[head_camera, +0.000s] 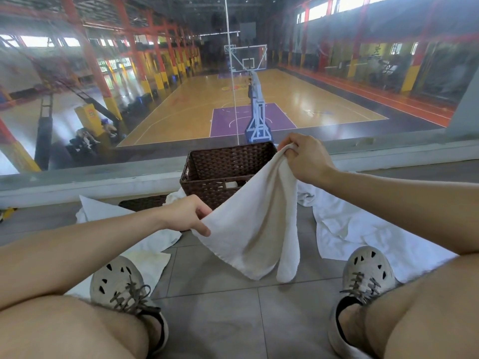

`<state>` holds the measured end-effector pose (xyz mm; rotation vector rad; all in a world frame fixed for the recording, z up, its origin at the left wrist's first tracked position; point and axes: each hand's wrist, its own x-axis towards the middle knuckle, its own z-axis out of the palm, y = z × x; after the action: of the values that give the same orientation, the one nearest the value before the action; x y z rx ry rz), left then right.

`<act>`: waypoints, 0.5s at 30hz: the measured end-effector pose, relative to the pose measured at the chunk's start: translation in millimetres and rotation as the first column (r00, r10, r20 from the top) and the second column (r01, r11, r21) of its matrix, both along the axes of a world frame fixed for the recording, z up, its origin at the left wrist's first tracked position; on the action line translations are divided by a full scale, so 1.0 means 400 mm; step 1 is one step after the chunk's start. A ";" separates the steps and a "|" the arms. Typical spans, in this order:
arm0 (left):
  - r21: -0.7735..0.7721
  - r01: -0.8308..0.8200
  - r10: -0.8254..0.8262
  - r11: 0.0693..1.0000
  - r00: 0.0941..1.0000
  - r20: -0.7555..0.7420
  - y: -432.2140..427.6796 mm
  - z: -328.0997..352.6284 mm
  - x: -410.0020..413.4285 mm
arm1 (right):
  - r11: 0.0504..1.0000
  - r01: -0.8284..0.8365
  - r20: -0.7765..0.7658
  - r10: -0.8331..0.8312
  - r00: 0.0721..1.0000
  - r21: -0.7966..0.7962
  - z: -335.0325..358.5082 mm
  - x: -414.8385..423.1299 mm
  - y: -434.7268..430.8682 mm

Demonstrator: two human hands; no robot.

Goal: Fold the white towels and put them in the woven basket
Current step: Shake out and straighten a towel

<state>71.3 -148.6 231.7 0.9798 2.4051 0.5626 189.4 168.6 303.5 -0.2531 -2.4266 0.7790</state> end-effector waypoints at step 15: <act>0.064 -0.156 0.162 0.986 0.981 -0.108 -0.004 0.006 -0.034 | 0.997 0.002 0.020 0.000 1.000 -0.082 0.005 -0.001 0.018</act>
<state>57.5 -150.1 233.9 0.8676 2.5979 0.6497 189.0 175.8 305.4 -0.2948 -2.4157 0.8807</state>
